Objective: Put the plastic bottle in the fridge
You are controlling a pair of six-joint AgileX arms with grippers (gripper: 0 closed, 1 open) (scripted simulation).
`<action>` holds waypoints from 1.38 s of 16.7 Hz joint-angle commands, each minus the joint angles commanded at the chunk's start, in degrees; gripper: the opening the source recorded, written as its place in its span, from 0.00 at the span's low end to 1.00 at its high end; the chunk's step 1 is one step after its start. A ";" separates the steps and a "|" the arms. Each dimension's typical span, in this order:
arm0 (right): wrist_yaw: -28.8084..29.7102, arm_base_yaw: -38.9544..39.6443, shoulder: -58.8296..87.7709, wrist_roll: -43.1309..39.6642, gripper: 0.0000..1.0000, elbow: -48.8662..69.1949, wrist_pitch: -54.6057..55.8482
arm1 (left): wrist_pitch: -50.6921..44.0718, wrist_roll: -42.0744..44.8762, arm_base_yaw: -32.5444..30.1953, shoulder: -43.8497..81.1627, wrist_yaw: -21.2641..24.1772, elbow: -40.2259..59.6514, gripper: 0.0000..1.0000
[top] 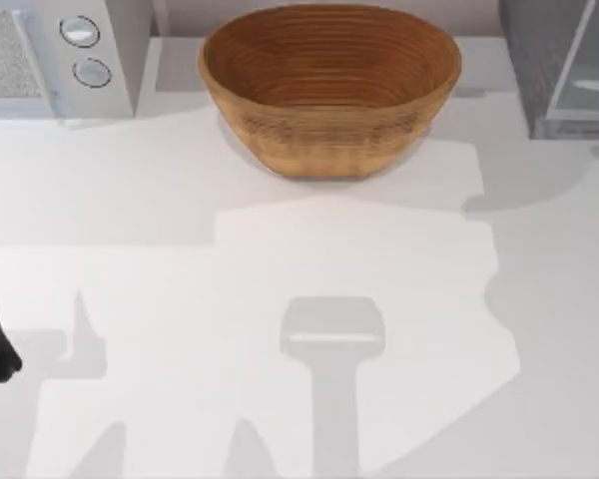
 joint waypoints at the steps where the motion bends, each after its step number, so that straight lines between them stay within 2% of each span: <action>1: -0.25 -0.27 1.87 0.03 0.01 0.97 1.11 | 0.00 0.00 0.00 0.00 0.00 0.00 1.00; 11: -0.54 0.21 5.82 0.09 0.01 3.73 0.82 | 0.00 0.00 0.00 0.00 0.00 0.00 1.00; 19: 1.90 2.01 17.45 -0.09 0.01 26.32 -9.44 | 0.00 0.00 0.00 0.00 0.00 0.00 1.00; 23: 2.53 2.58 19.08 0.00 0.01 30.77 -11.77 | 0.00 0.00 0.00 0.00 0.00 0.00 1.00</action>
